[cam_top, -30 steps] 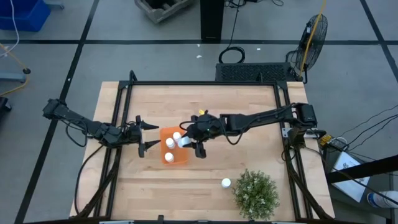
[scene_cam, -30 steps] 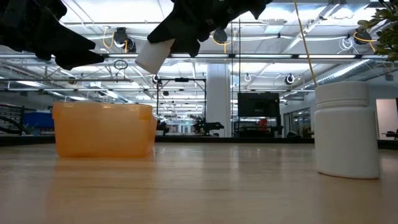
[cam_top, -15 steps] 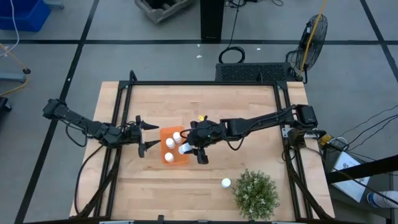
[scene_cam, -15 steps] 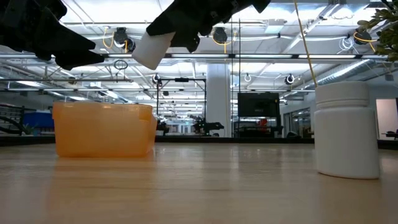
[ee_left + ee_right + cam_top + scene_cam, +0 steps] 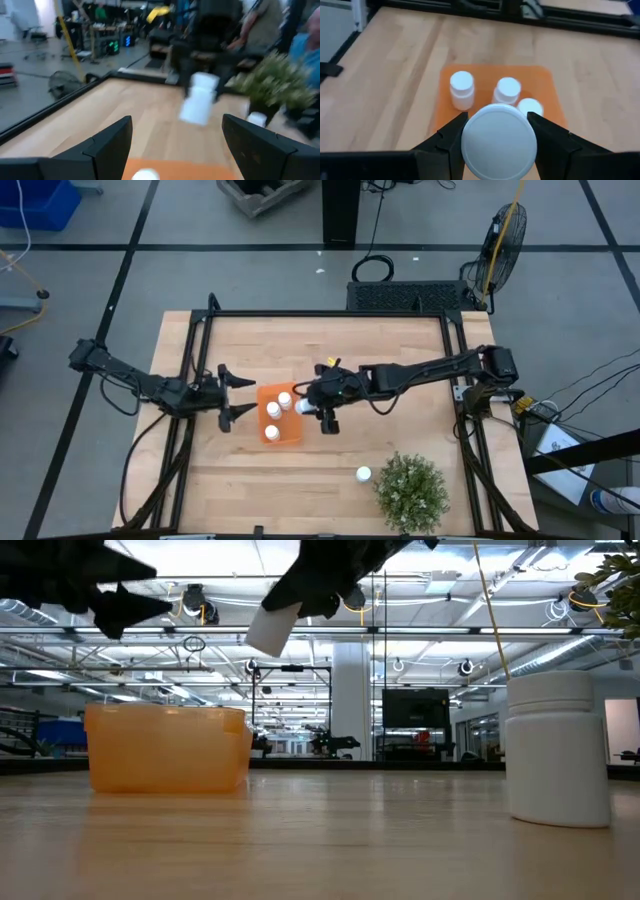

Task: Pick and place pill bottles into a basket
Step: Put the white medicine bottle into the orange bin

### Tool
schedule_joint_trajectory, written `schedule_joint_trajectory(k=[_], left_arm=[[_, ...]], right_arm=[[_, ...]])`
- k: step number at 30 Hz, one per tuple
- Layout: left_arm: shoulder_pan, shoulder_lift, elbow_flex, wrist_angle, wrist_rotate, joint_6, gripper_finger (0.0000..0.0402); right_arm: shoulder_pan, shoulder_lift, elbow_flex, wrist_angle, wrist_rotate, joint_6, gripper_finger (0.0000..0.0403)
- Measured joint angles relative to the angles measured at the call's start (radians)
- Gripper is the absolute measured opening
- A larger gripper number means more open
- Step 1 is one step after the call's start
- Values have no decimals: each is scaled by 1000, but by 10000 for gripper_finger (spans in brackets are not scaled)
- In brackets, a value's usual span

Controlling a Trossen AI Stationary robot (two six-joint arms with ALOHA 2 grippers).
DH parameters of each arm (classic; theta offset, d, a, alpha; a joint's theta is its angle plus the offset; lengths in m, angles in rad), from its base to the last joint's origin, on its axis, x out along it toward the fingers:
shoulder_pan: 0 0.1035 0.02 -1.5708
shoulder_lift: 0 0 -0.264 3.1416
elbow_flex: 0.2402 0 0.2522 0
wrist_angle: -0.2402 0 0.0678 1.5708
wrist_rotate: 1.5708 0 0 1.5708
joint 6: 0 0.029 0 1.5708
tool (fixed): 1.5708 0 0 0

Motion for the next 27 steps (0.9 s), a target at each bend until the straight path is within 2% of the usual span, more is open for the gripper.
schedule_joint_trajectory(k=[4, 9, 13, 22, 27], left_arm=[[0, 0, 0, 85, -2, 1, 310], [0, 5, 0, 87, -24, -6, 310], [4, 64, 2, 107, -12, -49, 310], [108, 387, 89, 135, 85, -86, 310], [157, 576, 199, 156, 211, -61, 310]], right_arm=[[1, -23, 0, 0, 15, -14, 163], [1, -34, 0, 2, 15, -26, 163], [1, -36, 0, 3, 15, -25, 163], [1, -36, 0, -17, 15, 0, 163], [1, -36, 0, -65, 15, 20, 163]])
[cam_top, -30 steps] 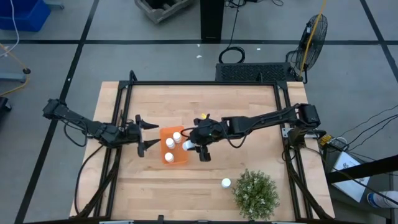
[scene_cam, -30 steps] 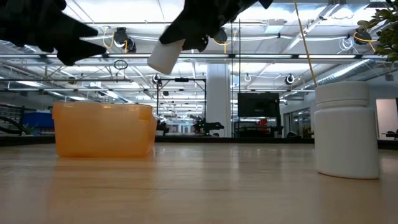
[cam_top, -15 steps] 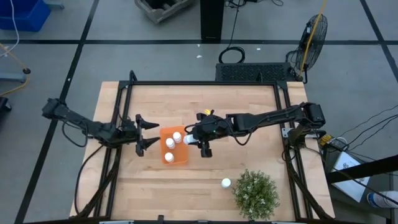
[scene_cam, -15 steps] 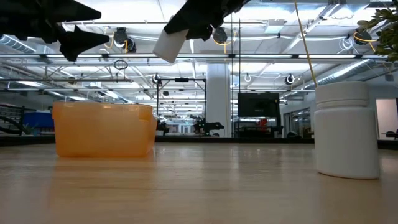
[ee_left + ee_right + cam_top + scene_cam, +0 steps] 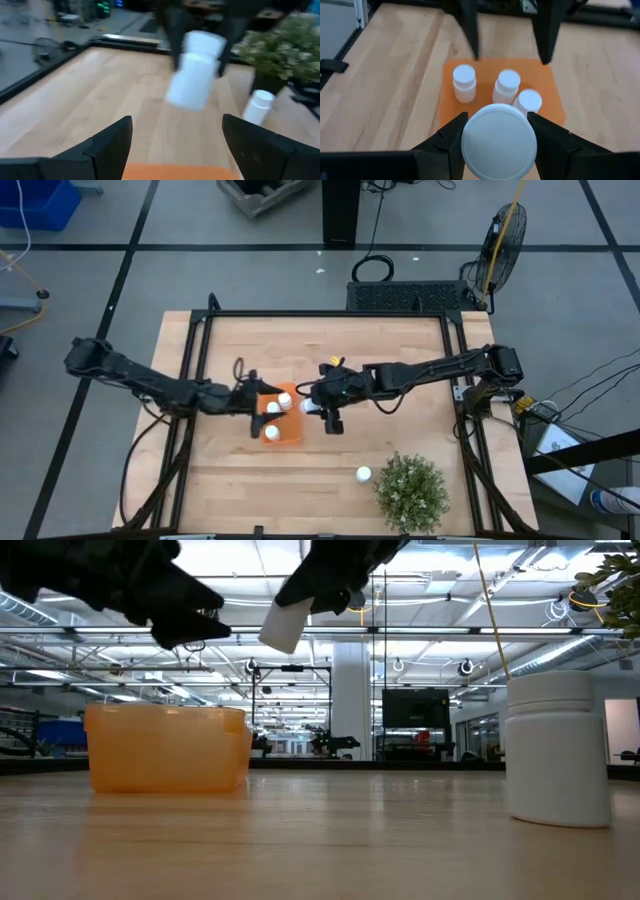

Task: Pick and place pill bottles into a basket
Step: Put the white medicine bottle into the orange bin

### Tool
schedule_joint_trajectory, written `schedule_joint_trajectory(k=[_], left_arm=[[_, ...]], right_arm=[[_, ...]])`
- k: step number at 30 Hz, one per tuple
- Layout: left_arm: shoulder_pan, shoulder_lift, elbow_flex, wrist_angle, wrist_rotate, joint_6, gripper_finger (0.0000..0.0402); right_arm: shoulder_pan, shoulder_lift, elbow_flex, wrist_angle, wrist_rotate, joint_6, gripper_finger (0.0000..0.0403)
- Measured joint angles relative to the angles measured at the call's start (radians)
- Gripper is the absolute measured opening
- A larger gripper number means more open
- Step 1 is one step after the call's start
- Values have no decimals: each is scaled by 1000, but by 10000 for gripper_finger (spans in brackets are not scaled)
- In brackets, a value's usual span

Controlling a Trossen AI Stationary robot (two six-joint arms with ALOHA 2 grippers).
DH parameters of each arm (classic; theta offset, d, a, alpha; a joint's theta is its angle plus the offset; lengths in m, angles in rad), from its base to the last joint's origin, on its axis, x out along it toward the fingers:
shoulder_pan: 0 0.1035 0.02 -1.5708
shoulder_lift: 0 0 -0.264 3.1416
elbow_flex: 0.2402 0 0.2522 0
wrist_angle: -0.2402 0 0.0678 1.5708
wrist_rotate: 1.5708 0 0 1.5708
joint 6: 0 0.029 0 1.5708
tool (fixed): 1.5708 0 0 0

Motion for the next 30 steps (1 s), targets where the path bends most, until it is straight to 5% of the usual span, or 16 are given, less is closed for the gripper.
schedule_joint_trajectory(k=[15, 30], left_arm=[[6, 326, 215, 10, 89, 79, 310], [6, 487, 227, 247, 125, 87, 310]], right_arm=[[55, 0, 0, -95, -3, 81, 163], [68, 0, 0, -100, 0, 98, 163]])
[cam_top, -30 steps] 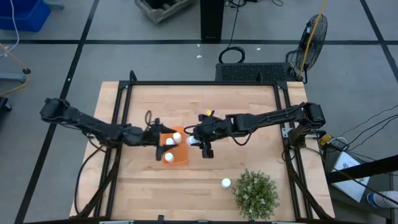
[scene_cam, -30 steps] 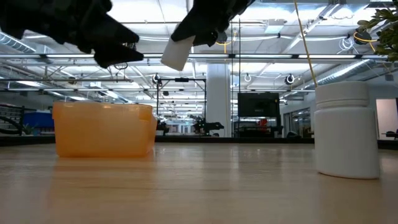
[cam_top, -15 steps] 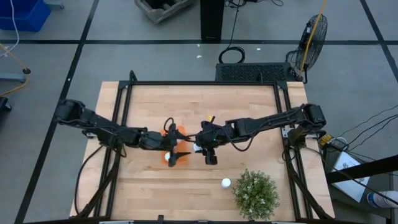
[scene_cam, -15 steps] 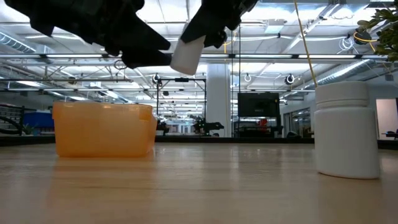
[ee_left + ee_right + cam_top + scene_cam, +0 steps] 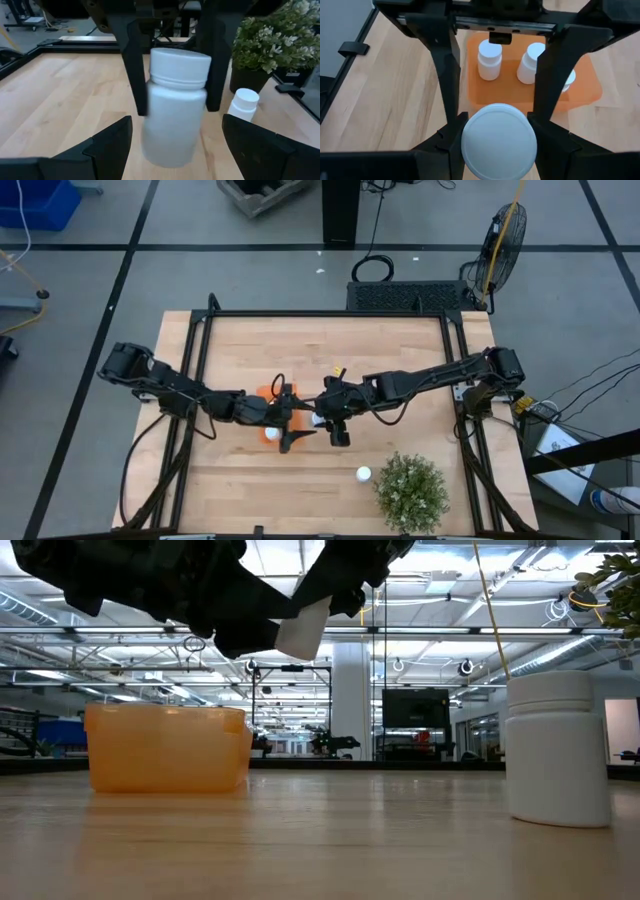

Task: Pick and place pill bottles into a basket
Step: Put the white medicine bottle into the orange bin

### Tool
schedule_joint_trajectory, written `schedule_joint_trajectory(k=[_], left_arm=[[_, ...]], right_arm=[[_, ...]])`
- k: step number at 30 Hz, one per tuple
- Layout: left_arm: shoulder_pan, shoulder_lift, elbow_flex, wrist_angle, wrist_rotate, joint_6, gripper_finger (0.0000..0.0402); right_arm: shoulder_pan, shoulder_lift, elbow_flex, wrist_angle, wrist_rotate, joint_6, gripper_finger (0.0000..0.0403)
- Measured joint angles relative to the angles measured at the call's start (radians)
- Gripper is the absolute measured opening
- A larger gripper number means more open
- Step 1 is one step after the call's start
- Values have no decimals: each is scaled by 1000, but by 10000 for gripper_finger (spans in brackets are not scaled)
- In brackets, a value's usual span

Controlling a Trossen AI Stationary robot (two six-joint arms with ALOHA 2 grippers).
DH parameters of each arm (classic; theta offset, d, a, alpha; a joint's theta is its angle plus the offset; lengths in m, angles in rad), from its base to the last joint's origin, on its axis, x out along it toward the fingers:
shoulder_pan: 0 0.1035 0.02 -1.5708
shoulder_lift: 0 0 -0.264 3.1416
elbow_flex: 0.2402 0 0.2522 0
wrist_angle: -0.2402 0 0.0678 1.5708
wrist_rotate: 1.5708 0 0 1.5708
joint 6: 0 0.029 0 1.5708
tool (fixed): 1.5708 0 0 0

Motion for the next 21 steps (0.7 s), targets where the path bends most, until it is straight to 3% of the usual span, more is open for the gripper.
schedule_joint_trajectory(k=[15, 18, 21], left_arm=[[41, 72, -1, 119, 27, 12, 307], [38, 69, -1, 125, 27, 64, 278], [37, 68, -1, 127, 34, 110, 205]], right_arm=[[0, 0, 0, 18, 0, 0, 163], [0, 0, 0, 19, 1, 0, 163], [0, 0, 0, 22, 3, -1, 163]])
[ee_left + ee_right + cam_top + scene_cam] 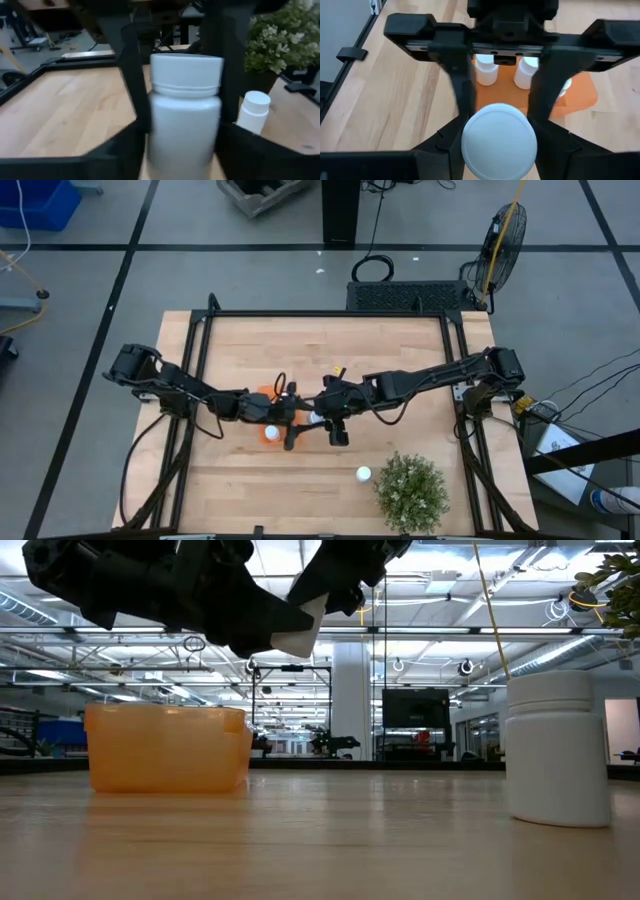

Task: Pick and place pill bottles into a basket
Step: Put the white medicine bottle into the orange bin

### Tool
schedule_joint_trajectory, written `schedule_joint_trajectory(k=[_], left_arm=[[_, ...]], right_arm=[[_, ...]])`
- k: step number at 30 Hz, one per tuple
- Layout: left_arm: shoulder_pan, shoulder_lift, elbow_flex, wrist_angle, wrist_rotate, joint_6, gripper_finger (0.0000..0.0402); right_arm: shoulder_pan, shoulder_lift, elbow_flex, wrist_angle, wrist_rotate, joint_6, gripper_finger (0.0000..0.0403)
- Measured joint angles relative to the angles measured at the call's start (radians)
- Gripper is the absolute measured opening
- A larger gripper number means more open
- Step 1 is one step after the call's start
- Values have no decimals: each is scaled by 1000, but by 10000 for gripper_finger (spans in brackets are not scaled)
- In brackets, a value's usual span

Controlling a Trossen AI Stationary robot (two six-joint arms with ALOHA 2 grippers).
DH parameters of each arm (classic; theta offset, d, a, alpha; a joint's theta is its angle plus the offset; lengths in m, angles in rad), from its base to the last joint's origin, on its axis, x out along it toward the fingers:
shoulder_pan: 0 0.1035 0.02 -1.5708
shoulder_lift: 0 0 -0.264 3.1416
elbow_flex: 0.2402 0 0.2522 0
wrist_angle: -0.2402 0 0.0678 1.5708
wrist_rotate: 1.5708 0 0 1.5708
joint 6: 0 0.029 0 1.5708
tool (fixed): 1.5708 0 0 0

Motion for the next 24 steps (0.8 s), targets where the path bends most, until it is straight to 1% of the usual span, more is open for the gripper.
schedule_joint_trajectory(k=[1, 2, 5, 12, 18, 19, 20, 22, 24], left_arm=[[1, 0, 0, -3, 4, 13, 174], [1, 0, 0, -5, 17, 21, 156], [9, -1, 0, -6, 54, 36, 156], [8, -1, 0, -7, 52, 67, 156], [7, -3, -11, 2, 55, 87, 156], [7, -4, -10, 6, 53, 91, 156], [7, -5, -10, 9, 52, 96, 156], [11, -5, -16, -11, 54, 103, 156], [12, 8, -24, -65, 62, 100, 156]], right_arm=[[0, 0, 0, -1, -1, -3, 163], [0, 0, 0, -2, 2, -5, 163], [0, 0, 0, -3, 9, 0, 163], [5, -6, 0, -13, 14, -4, 163], [22, -47, -1, -43, 71, -3, 162], [24, -56, -1, -44, 73, 0, 168], [25, -66, -2, -42, 73, 8, 183], [26, -92, -2, -60, 69, 32, 227], [27, -119, 1, -43, 71, 50, 264]])
